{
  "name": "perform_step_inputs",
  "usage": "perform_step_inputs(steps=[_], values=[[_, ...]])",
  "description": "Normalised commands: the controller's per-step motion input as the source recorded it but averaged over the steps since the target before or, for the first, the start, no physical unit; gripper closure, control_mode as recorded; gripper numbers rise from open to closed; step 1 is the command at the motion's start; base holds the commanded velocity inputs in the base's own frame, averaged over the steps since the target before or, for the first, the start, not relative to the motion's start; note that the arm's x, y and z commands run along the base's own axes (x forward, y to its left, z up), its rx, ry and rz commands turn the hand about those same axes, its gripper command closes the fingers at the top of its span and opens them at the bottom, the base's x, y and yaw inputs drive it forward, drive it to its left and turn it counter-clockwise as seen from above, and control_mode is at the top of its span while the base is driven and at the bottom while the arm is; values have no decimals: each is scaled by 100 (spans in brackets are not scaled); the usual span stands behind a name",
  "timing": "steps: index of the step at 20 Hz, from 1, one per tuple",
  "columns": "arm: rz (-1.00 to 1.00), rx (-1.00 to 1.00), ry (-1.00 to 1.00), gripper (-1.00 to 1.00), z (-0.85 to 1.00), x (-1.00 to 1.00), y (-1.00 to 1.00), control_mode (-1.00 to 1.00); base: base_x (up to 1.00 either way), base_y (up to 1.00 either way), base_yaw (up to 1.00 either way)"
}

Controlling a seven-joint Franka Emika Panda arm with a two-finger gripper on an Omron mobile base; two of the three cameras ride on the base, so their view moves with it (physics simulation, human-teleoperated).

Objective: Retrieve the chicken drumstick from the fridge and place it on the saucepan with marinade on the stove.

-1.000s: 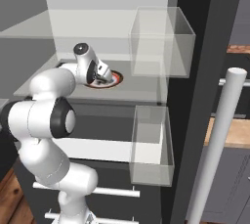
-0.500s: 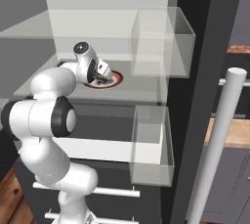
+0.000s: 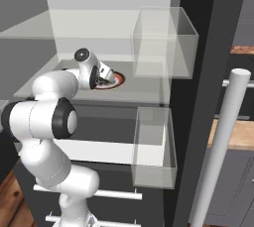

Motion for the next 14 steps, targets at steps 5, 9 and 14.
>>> perform_step_inputs(steps=[5, 9, 14], values=[[0, -5, 0, -100, -28, 7, 0, -100, 0, 0, 0], [0, -8, 0, -100, -35, 12, 0, -100, 0, 0, 0], [0, -4, 0, 100, -21, 6, 0, -100, 0, 0, 0]])
